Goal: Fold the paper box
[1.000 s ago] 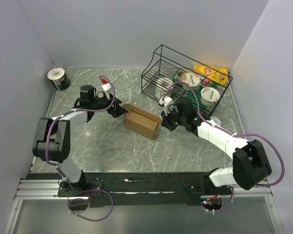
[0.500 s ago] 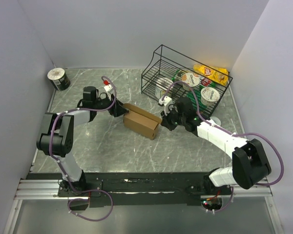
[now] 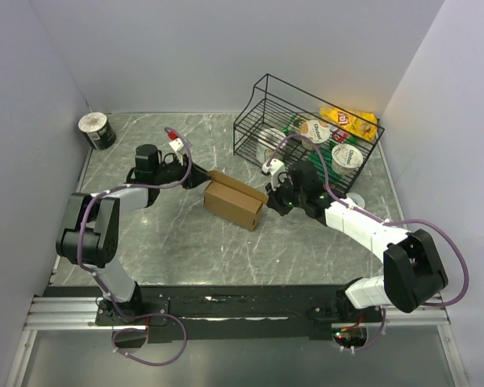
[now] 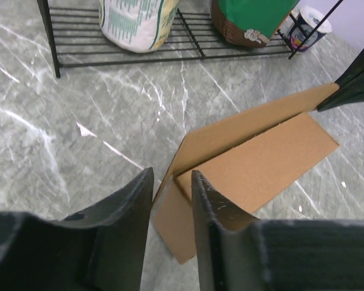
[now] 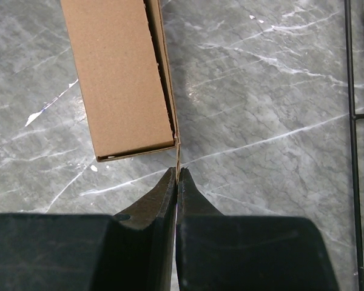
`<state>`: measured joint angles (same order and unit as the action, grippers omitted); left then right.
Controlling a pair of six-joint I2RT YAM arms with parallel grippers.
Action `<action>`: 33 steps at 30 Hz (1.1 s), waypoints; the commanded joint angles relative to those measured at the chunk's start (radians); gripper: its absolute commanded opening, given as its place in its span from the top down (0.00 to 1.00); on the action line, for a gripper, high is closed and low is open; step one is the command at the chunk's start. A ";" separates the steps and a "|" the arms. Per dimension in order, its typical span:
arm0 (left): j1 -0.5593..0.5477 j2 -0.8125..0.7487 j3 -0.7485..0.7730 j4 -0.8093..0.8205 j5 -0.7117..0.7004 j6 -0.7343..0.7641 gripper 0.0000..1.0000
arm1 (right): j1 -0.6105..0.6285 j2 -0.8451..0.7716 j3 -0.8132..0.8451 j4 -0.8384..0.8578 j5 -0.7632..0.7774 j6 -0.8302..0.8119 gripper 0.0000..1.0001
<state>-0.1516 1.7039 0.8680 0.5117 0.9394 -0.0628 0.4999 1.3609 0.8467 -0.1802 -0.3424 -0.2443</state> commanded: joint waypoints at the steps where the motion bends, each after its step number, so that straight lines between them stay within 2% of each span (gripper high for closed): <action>1: -0.037 -0.069 -0.015 0.057 -0.045 0.014 0.67 | 0.026 0.007 0.023 -0.016 0.055 -0.010 0.99; 8: -0.078 -0.099 -0.044 0.041 -0.119 0.026 0.77 | 0.057 0.007 0.035 -0.024 0.147 0.000 0.99; 18: -0.143 -0.151 -0.095 0.008 -0.330 -0.017 0.92 | 0.111 -0.014 0.011 0.022 0.282 -0.004 0.99; 22: -0.201 -0.168 -0.095 -0.027 -0.431 -0.029 0.96 | 0.153 -0.025 0.006 0.042 0.400 -0.001 0.99; 26: -0.270 -0.217 -0.132 -0.004 -0.621 -0.055 0.98 | 0.193 -0.022 0.020 0.051 0.512 0.020 1.00; 29: -0.324 -0.260 -0.176 0.017 -0.755 -0.071 0.98 | 0.210 0.013 0.081 -0.002 0.552 0.078 1.00; 33: -0.373 -0.311 -0.262 0.137 -0.829 -0.092 0.98 | 0.218 0.079 0.181 -0.119 0.597 0.175 1.00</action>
<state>-0.4622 1.4582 0.6777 0.5205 0.2020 -0.0971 0.6971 1.3884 0.9054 -0.2546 0.1951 -0.1753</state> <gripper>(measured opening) 0.031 0.047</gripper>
